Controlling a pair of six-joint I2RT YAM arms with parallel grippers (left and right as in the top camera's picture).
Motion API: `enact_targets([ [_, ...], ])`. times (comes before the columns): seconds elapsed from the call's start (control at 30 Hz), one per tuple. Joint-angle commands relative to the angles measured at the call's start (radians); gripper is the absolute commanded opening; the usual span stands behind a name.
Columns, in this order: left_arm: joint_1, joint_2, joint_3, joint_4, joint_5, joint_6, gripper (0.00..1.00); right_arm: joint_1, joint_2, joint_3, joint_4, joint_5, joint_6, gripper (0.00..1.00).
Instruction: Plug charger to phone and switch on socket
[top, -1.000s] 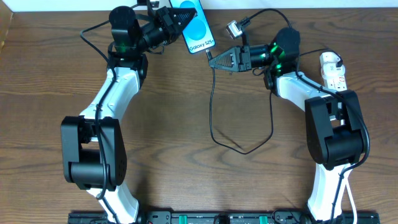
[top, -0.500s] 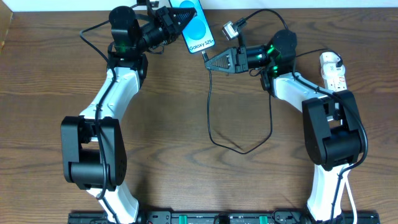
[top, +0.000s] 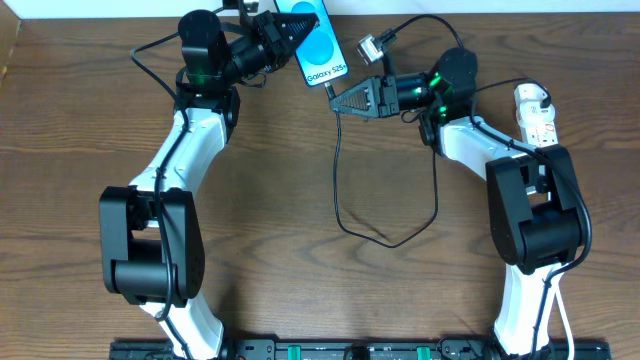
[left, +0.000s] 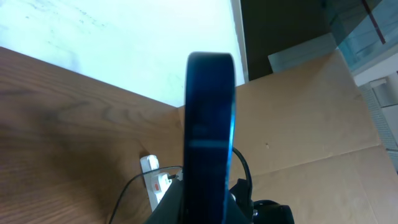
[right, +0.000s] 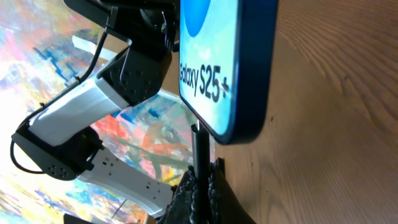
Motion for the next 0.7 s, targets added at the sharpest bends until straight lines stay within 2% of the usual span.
enact_targets([
  [0.0,-0.003,-0.024,0.020,0.010,0.017,0.021,0.07,-0.016,-0.027,0.003,0.003,0.019,0.016,0.01],
  [0.67,-0.003,-0.024,0.020,0.010,0.016,0.016,0.07,-0.013,-0.027,0.003,0.003,0.019,0.015,0.01],
])
